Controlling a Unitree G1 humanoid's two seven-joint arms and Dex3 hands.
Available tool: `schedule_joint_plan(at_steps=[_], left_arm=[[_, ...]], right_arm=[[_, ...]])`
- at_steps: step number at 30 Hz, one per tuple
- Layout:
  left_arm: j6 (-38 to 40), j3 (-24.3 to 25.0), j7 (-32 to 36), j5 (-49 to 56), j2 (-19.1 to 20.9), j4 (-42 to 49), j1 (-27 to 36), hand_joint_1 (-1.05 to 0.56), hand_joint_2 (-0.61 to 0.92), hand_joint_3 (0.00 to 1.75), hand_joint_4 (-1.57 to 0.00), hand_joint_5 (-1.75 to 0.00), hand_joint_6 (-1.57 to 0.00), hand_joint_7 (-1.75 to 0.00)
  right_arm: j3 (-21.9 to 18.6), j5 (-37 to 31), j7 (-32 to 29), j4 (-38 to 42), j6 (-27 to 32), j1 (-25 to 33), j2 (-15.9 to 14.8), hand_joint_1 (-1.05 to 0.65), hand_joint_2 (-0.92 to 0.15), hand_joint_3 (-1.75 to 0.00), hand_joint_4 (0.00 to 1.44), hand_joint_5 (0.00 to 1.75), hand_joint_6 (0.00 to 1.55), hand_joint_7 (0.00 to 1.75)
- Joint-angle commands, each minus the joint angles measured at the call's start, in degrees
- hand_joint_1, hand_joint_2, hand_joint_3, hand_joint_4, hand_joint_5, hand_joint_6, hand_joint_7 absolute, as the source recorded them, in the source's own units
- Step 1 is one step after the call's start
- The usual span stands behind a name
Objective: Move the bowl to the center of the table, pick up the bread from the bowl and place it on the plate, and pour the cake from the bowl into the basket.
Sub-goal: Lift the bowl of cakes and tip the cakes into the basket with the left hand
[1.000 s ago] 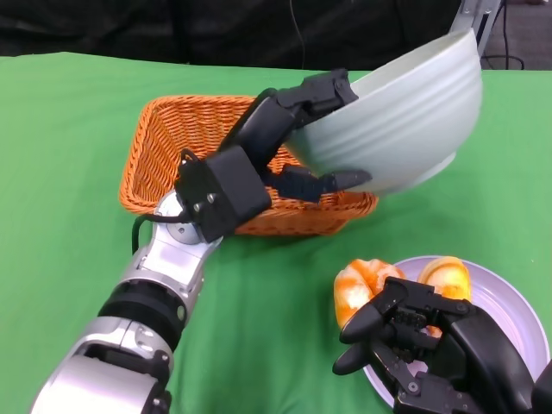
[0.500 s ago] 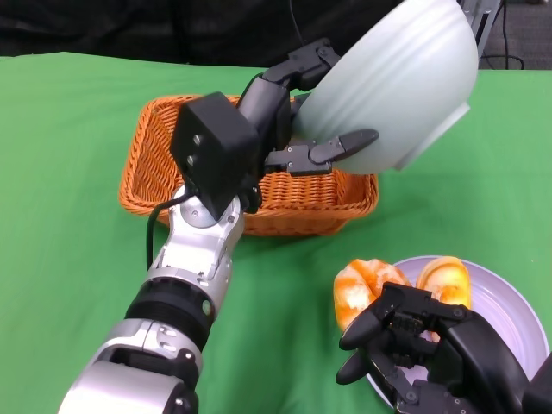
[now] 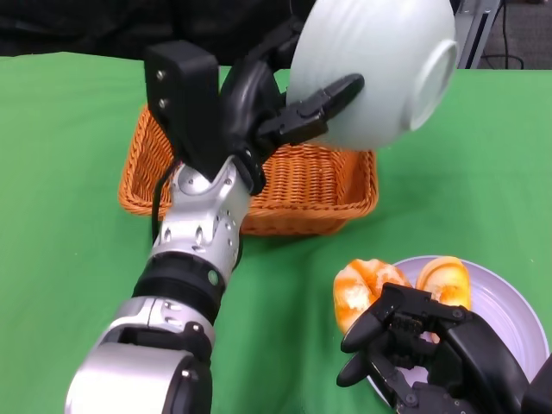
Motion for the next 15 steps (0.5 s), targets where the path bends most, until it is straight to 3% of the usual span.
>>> schedule_joint_plan(at_steps=[1, 8, 15], left_arm=[[3.15, 1.73, -0.03, -2.34, 0.17, -0.66, -2.78, -0.18, 0.85, 0.62, -0.71, -1.75, -0.57, -1.69], [11.84, 5.52, 0.60, -7.23, -0.03, -1.86, -3.84, -0.11, 0.70, 0.92, -0.76, -1.75, -0.64, -1.68], [23.95, 11.51, 6.19, -15.11, -1.22, -4.28, -5.19, -0.13, 0.83, 0.79, -0.75, -1.75, -0.68, -1.59]], right_arm=[[-0.01, -0.08, 0.01, -0.10, -0.31, 0.40, -0.70, -0.08, -0.67, -0.93, 0.77, 1.13, 0.64, 1.29], [0.01, -0.43, -0.04, -0.18, -0.58, 0.46, -0.77, -0.09, -0.64, -0.99, 0.76, 1.16, 0.64, 1.31], [0.06, -0.11, -0.27, -0.64, 0.04, 0.77, -0.50, -0.08, -0.66, -0.97, 0.75, 1.16, 0.64, 1.32]])
